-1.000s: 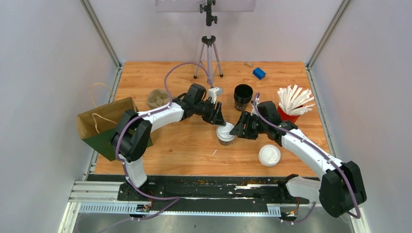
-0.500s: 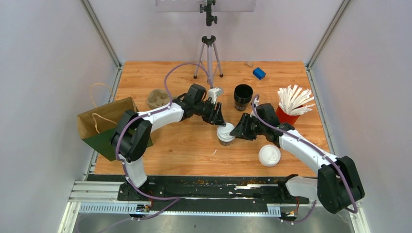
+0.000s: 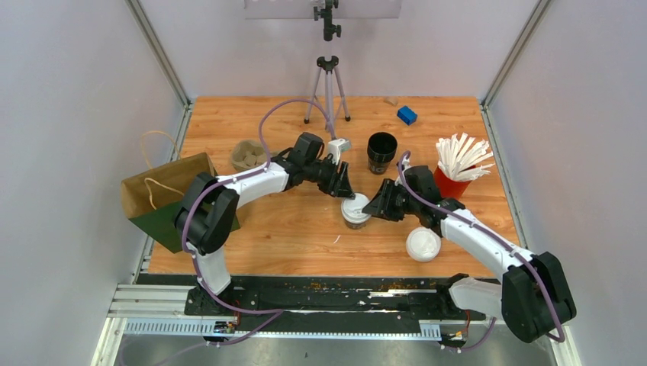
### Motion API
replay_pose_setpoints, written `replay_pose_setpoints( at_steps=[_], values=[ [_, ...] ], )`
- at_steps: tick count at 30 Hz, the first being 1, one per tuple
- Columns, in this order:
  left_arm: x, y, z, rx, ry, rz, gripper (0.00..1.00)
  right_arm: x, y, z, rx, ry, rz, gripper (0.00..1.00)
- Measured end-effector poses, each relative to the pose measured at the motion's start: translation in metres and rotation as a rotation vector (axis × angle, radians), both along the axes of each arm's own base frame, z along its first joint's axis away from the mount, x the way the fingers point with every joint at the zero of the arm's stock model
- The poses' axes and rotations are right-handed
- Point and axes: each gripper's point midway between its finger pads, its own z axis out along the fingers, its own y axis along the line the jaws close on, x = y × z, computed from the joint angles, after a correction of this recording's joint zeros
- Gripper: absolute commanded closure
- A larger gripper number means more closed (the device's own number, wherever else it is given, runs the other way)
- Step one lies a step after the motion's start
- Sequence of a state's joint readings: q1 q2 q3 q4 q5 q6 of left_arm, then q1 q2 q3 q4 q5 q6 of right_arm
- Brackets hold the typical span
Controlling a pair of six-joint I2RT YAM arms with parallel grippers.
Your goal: Pack the takeout coffee
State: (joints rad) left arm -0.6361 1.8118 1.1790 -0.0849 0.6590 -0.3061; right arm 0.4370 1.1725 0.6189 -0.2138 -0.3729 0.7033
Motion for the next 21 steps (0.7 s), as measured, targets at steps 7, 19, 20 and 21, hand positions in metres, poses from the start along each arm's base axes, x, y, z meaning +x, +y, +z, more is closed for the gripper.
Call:
replay_pose_setpoints(
  at_steps=[7, 19, 20, 21],
  values=[
    [0.008, -0.003, 0.024, 0.036, 0.006, 0.02, 0.4, 0.013, -0.005, 0.041, -0.077, -0.049, 0.016, 0.54],
    [0.029, -0.006, 0.121, -0.032, -0.158, 0.072, 0.39, 0.011, -0.019, 0.07, -0.191, -0.123, 0.049, 0.43],
    [0.027, -0.002, 0.121, -0.02, -0.163, 0.083, 0.39, 0.008, -0.021, 0.067, -0.219, -0.115, 0.054, 0.43],
    [0.026, 0.003, 0.12, -0.007, -0.168, 0.095, 0.39, 0.006, -0.021, 0.064, -0.245, -0.111, 0.063, 0.42]
  ],
)
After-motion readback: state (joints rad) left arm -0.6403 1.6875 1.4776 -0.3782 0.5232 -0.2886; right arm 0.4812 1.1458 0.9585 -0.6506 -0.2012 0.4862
